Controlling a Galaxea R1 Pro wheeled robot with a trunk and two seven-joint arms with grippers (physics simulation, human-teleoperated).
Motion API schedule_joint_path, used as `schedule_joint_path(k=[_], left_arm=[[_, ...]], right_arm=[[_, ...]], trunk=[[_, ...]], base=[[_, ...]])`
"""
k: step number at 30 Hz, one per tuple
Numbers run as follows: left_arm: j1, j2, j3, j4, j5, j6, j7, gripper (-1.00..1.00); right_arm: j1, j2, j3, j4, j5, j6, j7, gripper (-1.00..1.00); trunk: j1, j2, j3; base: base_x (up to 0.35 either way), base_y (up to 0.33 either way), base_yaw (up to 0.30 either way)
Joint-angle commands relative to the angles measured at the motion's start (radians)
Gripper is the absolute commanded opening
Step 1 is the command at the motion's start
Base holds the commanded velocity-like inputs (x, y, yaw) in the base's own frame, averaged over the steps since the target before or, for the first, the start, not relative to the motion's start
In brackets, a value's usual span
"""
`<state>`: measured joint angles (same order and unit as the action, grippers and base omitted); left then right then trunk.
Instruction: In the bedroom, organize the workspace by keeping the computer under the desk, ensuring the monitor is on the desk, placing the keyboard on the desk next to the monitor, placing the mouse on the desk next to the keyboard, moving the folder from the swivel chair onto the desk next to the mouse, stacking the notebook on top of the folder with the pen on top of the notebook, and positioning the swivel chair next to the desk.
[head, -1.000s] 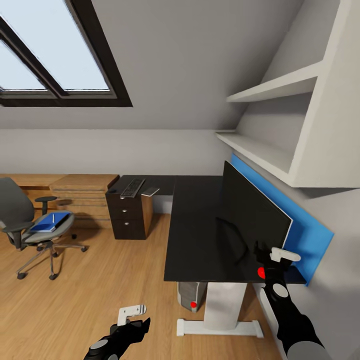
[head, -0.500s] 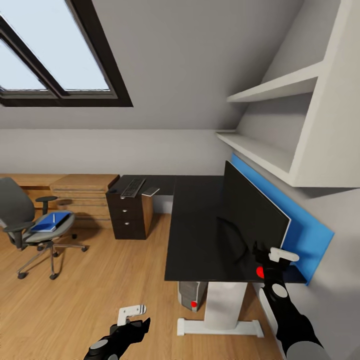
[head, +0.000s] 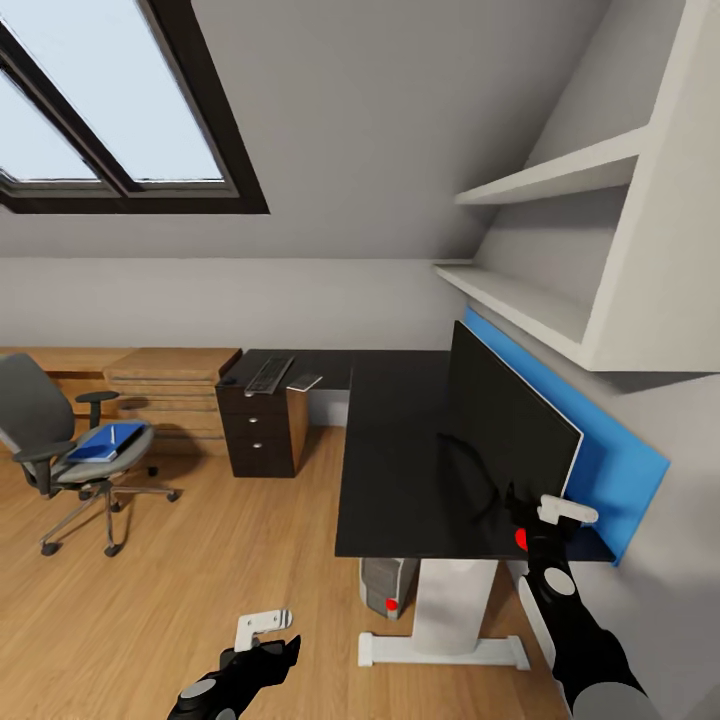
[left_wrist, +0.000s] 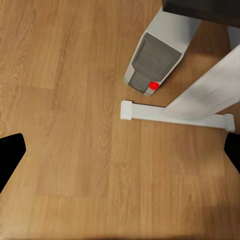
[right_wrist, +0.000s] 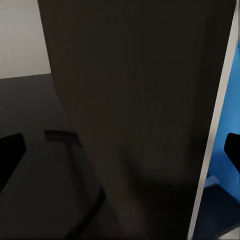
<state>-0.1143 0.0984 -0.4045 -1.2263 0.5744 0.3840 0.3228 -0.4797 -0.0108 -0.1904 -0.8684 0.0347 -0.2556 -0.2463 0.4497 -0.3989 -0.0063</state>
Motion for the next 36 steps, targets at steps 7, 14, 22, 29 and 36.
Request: schedule_joint_path(k=[7,14,22,29,36], left_arm=[[-0.001,0.001,-0.005,-0.001,0.012,0.001,0.010,1.00],[-0.001,0.001,-0.004,-0.001,0.012,0.001,0.011,1.00],[-0.001,0.001,-0.004,-0.001,0.012,0.001,0.011,1.00],[-0.001,0.001,-0.006,-0.001,0.012,0.001,0.012,1.00],[-0.001,0.001,-0.005,-0.001,0.012,0.001,0.012,1.00]], right_arm=[[0.000,0.000,0.001,0.001,0.004,-0.002,-0.004,1.00],[0.000,0.000,0.000,0.001,0.004,-0.002,-0.003,1.00],[0.000,0.000,0.000,0.000,0.004,-0.002,-0.003,1.00],[0.000,0.000,0.000,0.000,0.004,-0.002,-0.003,1.00],[0.000,0.000,0.000,0.001,0.004,-0.002,-0.003,1.00]], trunk=[[0.000,-0.001,-0.001],[0.000,-0.001,-0.001],[0.000,-0.001,-0.001],[0.000,-0.001,-0.001],[0.000,-0.001,-0.001]], base=[[-0.113,0.095,0.000],[-0.038,0.034,0.000],[-0.002,0.002,0.000],[0.000,-0.167,0.000],[0.010,-0.080,0.000]])
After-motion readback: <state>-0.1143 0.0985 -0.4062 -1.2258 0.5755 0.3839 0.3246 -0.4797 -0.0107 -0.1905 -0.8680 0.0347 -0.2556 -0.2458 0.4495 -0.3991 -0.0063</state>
